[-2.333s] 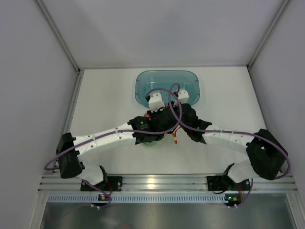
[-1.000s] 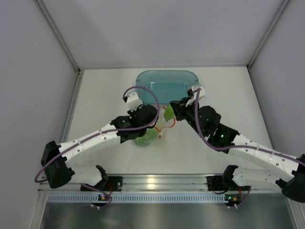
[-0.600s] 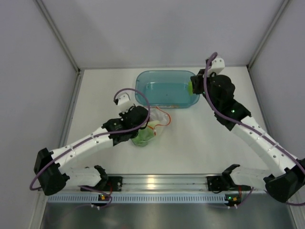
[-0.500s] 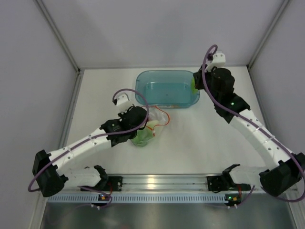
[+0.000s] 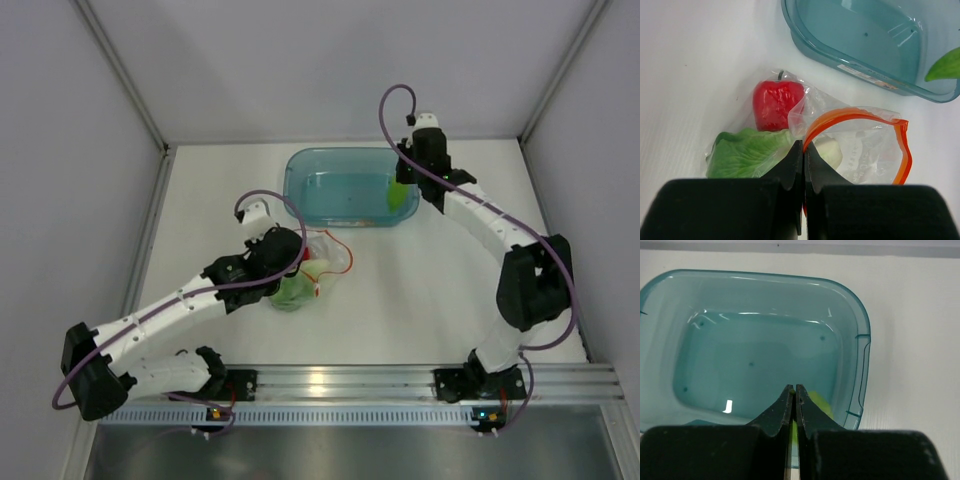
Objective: Open the zip-top bag and remove the fake food
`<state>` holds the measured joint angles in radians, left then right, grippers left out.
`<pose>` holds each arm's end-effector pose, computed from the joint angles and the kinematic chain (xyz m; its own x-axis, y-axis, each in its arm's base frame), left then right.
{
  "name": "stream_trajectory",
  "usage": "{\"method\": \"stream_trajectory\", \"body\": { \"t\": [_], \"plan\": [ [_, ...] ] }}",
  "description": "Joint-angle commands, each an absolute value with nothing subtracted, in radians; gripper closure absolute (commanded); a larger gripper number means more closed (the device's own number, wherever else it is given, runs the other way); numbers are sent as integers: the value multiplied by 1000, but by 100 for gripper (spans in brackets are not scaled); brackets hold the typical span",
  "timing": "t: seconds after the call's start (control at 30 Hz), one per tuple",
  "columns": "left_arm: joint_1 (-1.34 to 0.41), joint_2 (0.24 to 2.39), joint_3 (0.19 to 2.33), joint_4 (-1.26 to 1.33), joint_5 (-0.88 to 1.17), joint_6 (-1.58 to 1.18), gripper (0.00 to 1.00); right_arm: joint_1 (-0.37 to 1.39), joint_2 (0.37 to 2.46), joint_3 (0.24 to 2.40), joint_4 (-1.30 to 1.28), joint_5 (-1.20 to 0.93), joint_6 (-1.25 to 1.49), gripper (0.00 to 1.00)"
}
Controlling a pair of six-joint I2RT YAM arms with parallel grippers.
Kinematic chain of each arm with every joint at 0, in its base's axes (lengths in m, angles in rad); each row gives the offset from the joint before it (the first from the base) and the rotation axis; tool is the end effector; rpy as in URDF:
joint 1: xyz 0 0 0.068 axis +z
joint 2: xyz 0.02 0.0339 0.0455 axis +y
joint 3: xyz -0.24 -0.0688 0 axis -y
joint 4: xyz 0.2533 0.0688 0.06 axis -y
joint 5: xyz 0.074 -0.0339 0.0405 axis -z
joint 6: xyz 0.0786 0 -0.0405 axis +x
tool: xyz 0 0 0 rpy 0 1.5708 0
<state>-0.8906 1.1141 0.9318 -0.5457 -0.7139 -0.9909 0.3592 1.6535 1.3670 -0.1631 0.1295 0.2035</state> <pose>0.2122 -0.1804 0.2532 -0.4637 -0.4321 -0.7735 -0.1966 0.9014 -0.3857 0.4123 0.1440 0.2726 -0.4469 0.0463 -0.8934 -0.1525 0.9801 0.1270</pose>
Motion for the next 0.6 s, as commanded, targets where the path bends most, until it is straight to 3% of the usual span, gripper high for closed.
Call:
{"method": "stream_trajectory", "body": {
  "t": [0.0,0.33,0.4,0.57],
  "plan": [
    [-887,1098,934,-532,-700,-953,100,359,1709,1450,-164,158,221,100],
    [-887,1115,962,-531,-683,-934,100,385,1913,1597,-262,227,221,98],
    [-887,1118,962,-531,-680,-934,100,385,1953,1635,-268,232,215,88],
    [-887,1124,966,-531,-672,-933,100,391,1996,1724,-299,253,204,50]
  ]
}}
